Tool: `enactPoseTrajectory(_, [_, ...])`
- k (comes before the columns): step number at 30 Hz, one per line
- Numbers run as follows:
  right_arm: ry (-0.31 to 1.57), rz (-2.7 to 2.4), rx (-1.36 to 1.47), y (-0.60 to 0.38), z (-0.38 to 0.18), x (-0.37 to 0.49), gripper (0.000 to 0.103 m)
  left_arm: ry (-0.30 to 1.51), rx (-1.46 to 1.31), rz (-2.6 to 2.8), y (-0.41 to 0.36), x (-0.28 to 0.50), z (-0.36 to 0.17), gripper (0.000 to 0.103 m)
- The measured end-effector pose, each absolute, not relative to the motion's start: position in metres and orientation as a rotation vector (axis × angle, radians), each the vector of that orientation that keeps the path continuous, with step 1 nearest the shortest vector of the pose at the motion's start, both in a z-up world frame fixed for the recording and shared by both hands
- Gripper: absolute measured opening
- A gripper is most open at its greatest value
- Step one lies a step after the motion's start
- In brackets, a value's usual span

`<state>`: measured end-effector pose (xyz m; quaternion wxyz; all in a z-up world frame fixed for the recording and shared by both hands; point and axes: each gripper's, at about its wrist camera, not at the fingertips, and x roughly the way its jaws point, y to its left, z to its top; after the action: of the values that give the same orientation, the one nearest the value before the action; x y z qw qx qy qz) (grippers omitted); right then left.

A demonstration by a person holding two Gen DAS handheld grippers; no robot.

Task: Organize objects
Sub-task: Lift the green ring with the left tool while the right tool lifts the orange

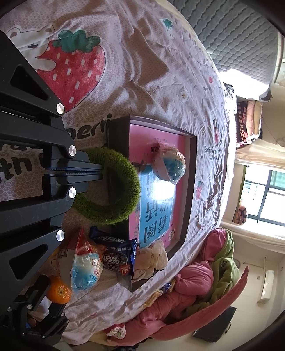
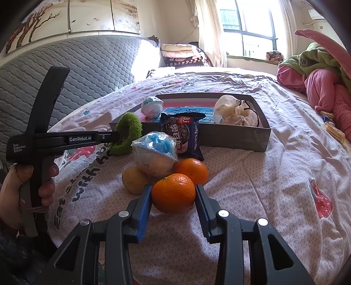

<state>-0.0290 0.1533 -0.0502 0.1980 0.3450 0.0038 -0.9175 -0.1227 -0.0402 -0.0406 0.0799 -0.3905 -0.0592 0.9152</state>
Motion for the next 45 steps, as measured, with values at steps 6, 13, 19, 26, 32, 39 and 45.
enactPoseTrajectory(6, [0.003,-2.569,0.964,0.154,-0.05,-0.029,0.04,-0.167,-1.157,2.721,-0.029,-0.127,-0.039,0.0])
enactPoseTrajectory(13, [-0.009,-2.577,0.954,0.156,-0.048,-0.03,0.04,-0.155,-1.147,2.719,-0.022,-0.13,-0.037,0.0])
enactPoseTrajectory(19, [-0.006,-2.588,0.938,0.157,-0.046,-0.03,0.04,-0.159,-1.13,2.718,-0.019,-0.133,-0.037,0.0])
enactPoseTrajectory(26, [-0.015,-2.599,0.924,0.161,-0.041,-0.032,0.04,-0.179,-1.104,2.716,-0.017,-0.137,-0.037,0.0])
enactPoseTrajectory(32, [-0.019,-2.611,0.909,0.162,-0.037,-0.033,0.04,-0.185,-1.077,2.723,-0.017,-0.138,-0.033,0.0])
enactPoseTrajectory(39, [-0.019,-2.63,0.876,0.162,-0.03,-0.034,0.04,-0.198,-1.041,2.74,-0.018,-0.14,-0.027,0.0])
enactPoseTrajectory(45, [-0.011,-2.651,0.831,0.163,-0.016,-0.042,0.04,-0.203,-1.014,2.75,-0.019,-0.143,-0.02,0.0])
